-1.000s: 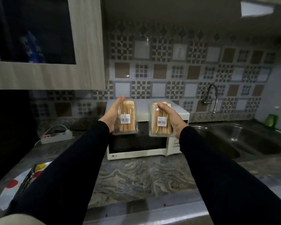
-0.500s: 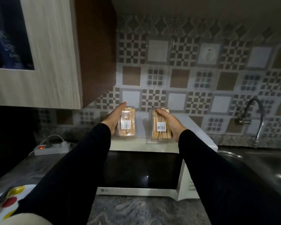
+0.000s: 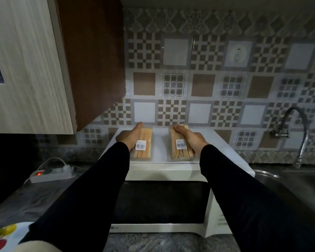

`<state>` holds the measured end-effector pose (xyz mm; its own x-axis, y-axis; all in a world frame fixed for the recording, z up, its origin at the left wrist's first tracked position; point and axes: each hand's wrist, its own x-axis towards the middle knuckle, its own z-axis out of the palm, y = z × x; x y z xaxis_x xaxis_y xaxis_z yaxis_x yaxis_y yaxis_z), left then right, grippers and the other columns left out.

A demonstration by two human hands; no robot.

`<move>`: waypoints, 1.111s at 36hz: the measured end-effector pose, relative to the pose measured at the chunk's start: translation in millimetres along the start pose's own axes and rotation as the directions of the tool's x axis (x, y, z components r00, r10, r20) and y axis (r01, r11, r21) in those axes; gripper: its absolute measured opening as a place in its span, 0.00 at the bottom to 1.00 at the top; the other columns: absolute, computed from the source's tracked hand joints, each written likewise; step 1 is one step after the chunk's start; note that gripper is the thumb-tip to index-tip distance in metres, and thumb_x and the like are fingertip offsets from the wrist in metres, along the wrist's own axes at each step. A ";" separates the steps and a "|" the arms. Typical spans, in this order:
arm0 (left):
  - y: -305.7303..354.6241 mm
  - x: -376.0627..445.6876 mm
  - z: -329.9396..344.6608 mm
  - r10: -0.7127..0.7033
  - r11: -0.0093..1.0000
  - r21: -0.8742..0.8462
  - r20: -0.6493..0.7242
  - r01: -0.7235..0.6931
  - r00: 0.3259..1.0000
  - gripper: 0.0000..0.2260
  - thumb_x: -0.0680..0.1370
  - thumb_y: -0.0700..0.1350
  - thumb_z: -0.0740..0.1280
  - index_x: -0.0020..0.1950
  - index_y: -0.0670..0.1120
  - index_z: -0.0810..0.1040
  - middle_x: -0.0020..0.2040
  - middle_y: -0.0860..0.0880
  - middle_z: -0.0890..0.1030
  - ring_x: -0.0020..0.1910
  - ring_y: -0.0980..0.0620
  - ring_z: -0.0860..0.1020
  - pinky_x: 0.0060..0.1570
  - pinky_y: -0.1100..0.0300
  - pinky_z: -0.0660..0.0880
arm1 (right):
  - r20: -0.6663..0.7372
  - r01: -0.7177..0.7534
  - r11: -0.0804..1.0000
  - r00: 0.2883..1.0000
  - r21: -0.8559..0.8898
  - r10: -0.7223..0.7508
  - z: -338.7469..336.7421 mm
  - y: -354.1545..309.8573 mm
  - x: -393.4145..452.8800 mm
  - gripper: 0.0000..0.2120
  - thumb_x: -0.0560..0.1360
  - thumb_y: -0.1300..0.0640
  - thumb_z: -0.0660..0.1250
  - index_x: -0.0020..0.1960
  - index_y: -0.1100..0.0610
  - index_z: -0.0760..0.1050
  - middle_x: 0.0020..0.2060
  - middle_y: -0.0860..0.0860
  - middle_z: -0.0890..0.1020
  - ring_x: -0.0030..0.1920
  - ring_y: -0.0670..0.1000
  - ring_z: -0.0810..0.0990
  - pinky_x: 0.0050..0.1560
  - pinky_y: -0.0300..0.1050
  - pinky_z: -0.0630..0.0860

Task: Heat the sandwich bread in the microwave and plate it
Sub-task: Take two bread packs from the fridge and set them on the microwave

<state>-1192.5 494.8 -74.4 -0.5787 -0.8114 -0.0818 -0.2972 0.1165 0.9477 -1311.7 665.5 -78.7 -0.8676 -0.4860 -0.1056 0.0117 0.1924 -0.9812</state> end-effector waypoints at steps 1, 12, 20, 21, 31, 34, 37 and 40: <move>0.2 0.4 0.2 0.009 1.000 0.029 -0.027 -0.008 1.000 0.38 0.67 0.73 0.58 0.57 0.42 0.80 0.50 0.44 0.84 0.49 0.45 0.82 0.56 0.55 0.77 | -0.002 -0.009 1.000 1.000 -0.016 0.009 -1.6 0.5 0.8 0.38 0.56 0.31 0.73 0.54 0.59 0.78 0.44 0.55 0.86 0.46 0.56 0.85 0.56 0.53 0.80; 2.5 10.7 5.3 0.101 0.993 0.045 0.122 -0.107 0.987 0.42 0.64 0.63 0.74 0.73 0.49 0.64 0.66 0.47 0.73 0.61 0.46 0.75 0.56 0.59 0.72 | -0.085 0.180 0.955 0.975 -0.233 -0.205 8.4 -14.0 -4.8 0.46 0.67 0.41 0.75 0.77 0.50 0.55 0.73 0.54 0.67 0.70 0.57 0.70 0.69 0.50 0.67; 4.3 17.3 13.7 0.104 0.991 0.068 0.097 -0.111 0.990 0.42 0.65 0.63 0.74 0.73 0.46 0.65 0.65 0.46 0.74 0.53 0.50 0.76 0.48 0.60 0.72 | -0.086 0.189 0.926 0.970 -0.327 -0.229 17.2 -10.0 5.8 0.38 0.69 0.48 0.75 0.74 0.53 0.61 0.66 0.55 0.72 0.62 0.57 0.75 0.62 0.52 0.76; 4.3 16.8 14.4 0.107 0.992 0.063 0.091 -0.113 0.990 0.42 0.65 0.63 0.74 0.72 0.46 0.65 0.64 0.46 0.75 0.54 0.49 0.77 0.49 0.59 0.74 | -0.081 0.193 0.926 0.970 -0.324 -0.231 17.2 -10.4 6.7 0.38 0.69 0.48 0.75 0.74 0.53 0.61 0.66 0.55 0.72 0.61 0.57 0.76 0.61 0.52 0.77; 6.9 9.3 12.2 0.074 0.997 -0.042 0.108 -0.070 0.991 0.47 0.57 0.64 0.76 0.71 0.49 0.66 0.54 0.48 0.81 0.46 0.50 0.83 0.52 0.52 0.80 | -0.059 0.244 0.912 0.959 -0.329 -0.278 16.0 -6.3 12.6 0.35 0.72 0.48 0.72 0.73 0.52 0.60 0.66 0.56 0.71 0.62 0.56 0.74 0.51 0.42 0.72; 5.4 9.0 12.0 0.077 0.997 -0.032 0.101 -0.075 0.992 0.49 0.55 0.66 0.76 0.71 0.48 0.67 0.55 0.48 0.80 0.47 0.50 0.83 0.53 0.51 0.80 | -0.057 0.247 0.913 0.958 -0.325 -0.280 16.1 -4.7 12.9 0.35 0.72 0.47 0.72 0.73 0.51 0.60 0.66 0.56 0.71 0.62 0.56 0.74 0.52 0.42 0.72; 4.8 7.9 11.4 0.082 0.996 -0.024 0.106 -0.080 0.991 0.51 0.53 0.68 0.75 0.72 0.49 0.65 0.58 0.48 0.79 0.50 0.49 0.82 0.54 0.51 0.79 | -0.057 0.249 0.909 0.958 -0.335 -0.283 15.7 -4.1 13.2 0.36 0.72 0.47 0.72 0.73 0.51 0.60 0.66 0.56 0.71 0.62 0.57 0.74 0.52 0.41 0.71; 6.3 3.4 10.7 0.097 0.995 0.014 0.100 -0.099 0.990 0.49 0.59 0.68 0.74 0.74 0.49 0.62 0.66 0.47 0.75 0.59 0.48 0.78 0.57 0.57 0.75 | -0.038 0.259 0.901 0.956 -0.347 -0.290 14.4 -4.5 13.6 0.37 0.72 0.46 0.72 0.75 0.51 0.58 0.69 0.56 0.69 0.65 0.56 0.72 0.54 0.41 0.69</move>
<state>-1204.4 498.9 -72.0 -0.6779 -0.7349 -0.0194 -0.2491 0.2048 0.9466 -1316.4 645.7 -78.0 -0.8519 -0.4882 0.1895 -0.3869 0.3429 -0.8560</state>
